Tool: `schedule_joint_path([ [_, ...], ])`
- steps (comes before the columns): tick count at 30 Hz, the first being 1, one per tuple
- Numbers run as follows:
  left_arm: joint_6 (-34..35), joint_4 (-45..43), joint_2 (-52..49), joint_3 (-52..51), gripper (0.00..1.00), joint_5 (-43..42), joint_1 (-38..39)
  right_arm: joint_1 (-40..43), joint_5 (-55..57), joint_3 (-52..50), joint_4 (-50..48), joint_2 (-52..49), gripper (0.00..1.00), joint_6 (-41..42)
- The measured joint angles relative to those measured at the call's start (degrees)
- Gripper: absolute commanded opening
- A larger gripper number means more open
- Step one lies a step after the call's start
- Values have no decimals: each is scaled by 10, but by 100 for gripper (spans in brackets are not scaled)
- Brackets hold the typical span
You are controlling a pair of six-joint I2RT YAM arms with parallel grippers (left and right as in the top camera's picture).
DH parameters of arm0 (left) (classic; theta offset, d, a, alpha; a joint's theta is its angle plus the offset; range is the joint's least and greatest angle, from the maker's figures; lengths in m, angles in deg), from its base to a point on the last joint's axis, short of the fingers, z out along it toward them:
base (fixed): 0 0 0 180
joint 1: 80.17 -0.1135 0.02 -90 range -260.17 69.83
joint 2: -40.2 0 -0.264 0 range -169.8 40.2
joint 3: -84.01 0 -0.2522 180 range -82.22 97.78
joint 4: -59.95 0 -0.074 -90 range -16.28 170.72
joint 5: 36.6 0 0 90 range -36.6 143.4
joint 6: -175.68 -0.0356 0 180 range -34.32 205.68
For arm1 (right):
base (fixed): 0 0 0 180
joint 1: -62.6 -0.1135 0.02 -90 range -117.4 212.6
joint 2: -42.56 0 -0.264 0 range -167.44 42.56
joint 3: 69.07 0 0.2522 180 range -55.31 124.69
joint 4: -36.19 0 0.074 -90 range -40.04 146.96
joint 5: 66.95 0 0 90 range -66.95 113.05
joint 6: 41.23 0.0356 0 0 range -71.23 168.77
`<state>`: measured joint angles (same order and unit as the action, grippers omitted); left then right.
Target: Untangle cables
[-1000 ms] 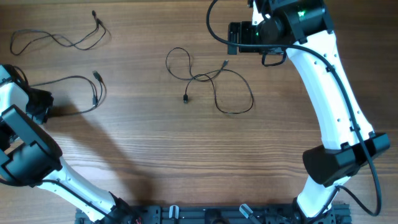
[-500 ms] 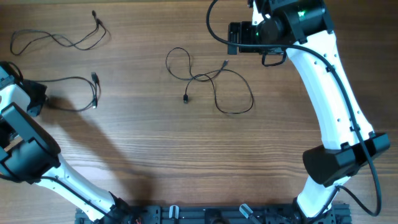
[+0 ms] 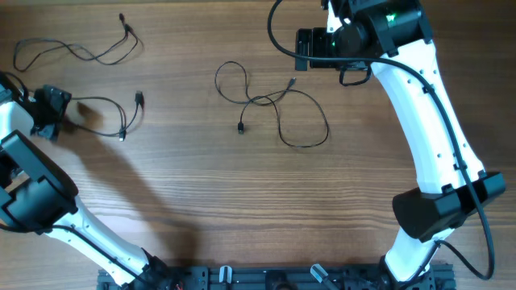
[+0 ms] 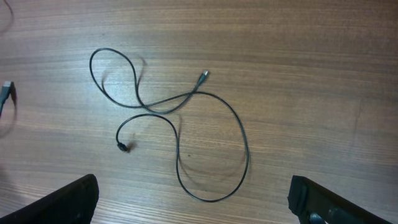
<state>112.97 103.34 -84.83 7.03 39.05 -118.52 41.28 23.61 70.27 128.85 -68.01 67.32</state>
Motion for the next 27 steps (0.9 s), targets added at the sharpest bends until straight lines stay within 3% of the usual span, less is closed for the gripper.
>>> schedule_joint_path([
  [4, 12, 112, 47, 0, 83, 7, 10, 0, 0, 0, 0, 0, 100, 0],
  [5, 22, 136, 55, 2, 74, 13, 18, 0, 0, 0, 1, 0, 100, 0],
  [8, 48, 182, 60, 0, 61, 44, 63, 0, 0, 0, 1, 0, 100, 0],
  [10, 55, 186, 60, -6, 45, 59, 101, 0, 0, 0, 0, 0, 100, 0],
  [13, 68, 195, 60, -26, 33, 71, 146, 0, 0, 0, 1, 0, 100, 0],
  [16, 90, 206, 60, -54, 33, 103, 151, 0, 0, 0, 1, 0, 100, 0],
  [20, 102, 204, 60, -66, 55, 130, 150, 0, 0, 0, 1, 0, 100, 0],
  [22, 107, 201, 60, -66, 54, 132, 150, 0, 0, 0, 1, 0, 100, 0],
  [27, 114, 194, 60, -67, 36, 135, 150, 0, 0, 0, 0, 0, 100, 0],
])
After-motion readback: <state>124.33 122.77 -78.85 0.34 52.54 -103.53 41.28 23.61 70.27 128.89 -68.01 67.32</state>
